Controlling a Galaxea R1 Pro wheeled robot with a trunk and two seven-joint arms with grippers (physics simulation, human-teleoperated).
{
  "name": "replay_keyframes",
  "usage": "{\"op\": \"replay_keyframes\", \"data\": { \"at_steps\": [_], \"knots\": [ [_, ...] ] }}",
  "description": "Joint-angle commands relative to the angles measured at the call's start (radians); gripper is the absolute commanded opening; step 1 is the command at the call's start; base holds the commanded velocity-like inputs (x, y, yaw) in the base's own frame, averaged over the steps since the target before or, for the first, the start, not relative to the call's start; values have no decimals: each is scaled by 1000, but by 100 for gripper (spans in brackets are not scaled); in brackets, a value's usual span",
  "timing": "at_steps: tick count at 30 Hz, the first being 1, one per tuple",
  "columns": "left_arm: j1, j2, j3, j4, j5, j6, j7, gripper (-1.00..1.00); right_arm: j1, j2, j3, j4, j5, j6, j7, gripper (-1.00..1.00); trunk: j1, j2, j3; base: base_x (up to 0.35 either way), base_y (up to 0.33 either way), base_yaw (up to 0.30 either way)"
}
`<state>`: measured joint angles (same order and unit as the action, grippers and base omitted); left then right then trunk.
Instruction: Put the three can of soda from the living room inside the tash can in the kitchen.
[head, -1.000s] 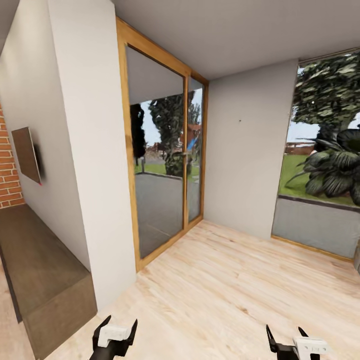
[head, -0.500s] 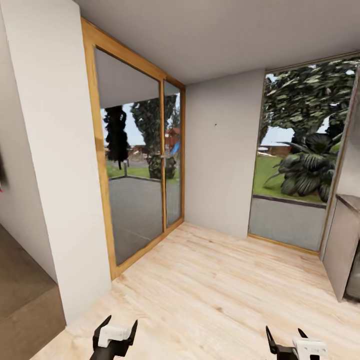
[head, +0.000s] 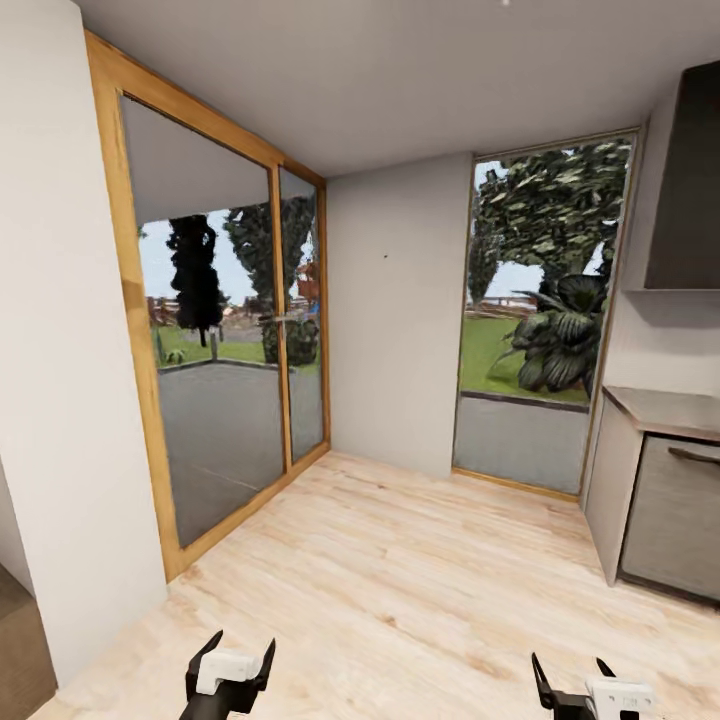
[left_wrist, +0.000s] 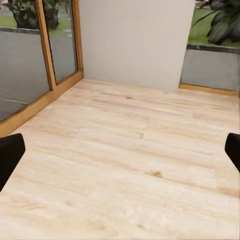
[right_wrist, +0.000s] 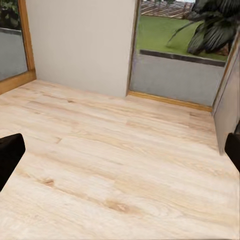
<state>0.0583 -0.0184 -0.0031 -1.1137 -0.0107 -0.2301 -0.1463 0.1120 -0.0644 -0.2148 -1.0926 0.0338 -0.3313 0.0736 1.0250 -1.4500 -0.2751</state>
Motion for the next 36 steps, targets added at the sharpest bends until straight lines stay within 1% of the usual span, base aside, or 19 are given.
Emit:
{"op": "replay_keyframes", "data": {
  "at_steps": [1, 9, 15, 21, 31, 36],
  "knots": [
    [0, 0, 0, 0, 0, 0, 0, 100, 0, 0, 0, 0, 0, 0, 0, 100, 0, 0, 1, 0, -282, -185],
    [0, 0, 0, 0, 1, 0, -1, 100, 0, 0, 0, 5, 3, 0, 0, 100, 0, 0, 11, 16, -240, -185],
    [0, 1, 0, 0, 1, 0, -1, 100, 0, 0, 0, 6, 4, 0, 0, 100, 0, 0, 19, 89, -74, -185],
    [0, 1, 0, 0, 2, 0, 0, 100, 0, 0, 1, 9, 5, 0, 0, 100, 0, 0, 27, 239, 37, -185],
    [0, 1, 0, 0, 2, 0, 0, 100, 0, 0, 1, 12, 5, 0, 0, 100, 0, 0, 39, 296, 110, -185],
    [0, 0, 0, 0, 1, 0, 0, 100, 0, 0, 2, 14, 5, 0, 0, 100, 0, 0, 46, 303, 36, -185]
  ]
}}
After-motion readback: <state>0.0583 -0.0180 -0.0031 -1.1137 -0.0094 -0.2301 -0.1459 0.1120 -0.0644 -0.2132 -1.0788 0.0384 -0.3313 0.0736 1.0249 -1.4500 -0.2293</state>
